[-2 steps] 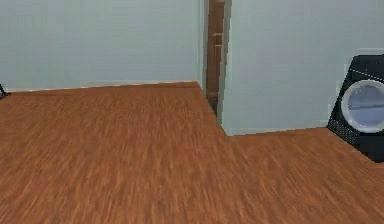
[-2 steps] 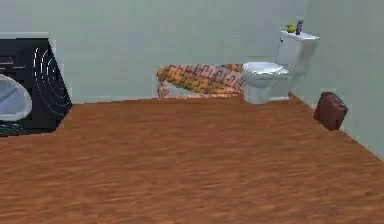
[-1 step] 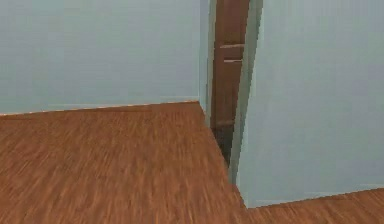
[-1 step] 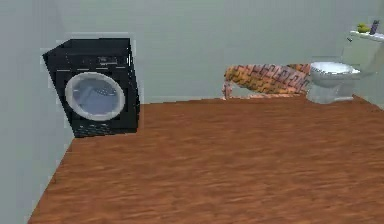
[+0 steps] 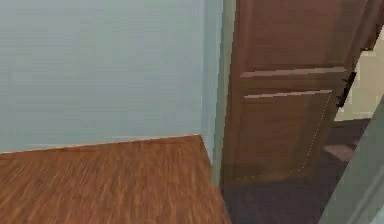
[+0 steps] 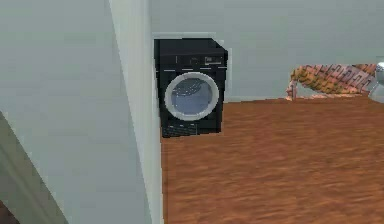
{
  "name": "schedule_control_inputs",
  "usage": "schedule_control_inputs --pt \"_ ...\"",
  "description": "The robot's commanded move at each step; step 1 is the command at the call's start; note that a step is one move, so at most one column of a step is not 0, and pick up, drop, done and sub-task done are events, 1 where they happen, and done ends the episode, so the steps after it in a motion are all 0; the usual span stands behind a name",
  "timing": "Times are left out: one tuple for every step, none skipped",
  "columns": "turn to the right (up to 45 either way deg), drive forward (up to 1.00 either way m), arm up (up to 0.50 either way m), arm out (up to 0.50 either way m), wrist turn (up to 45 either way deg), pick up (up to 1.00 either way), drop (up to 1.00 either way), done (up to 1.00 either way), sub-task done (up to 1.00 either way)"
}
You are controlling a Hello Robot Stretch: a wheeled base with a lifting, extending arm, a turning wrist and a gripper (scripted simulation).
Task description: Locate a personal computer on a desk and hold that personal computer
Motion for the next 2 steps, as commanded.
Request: schedule_control_inputs --pt "-6.0 0.00 0.00 0.00 0.0 0.00 0.00 0.00 0.00" --pt "0.0 0.45 0.00 0.00 0.0 0.00 0.00 0.00 0.00"
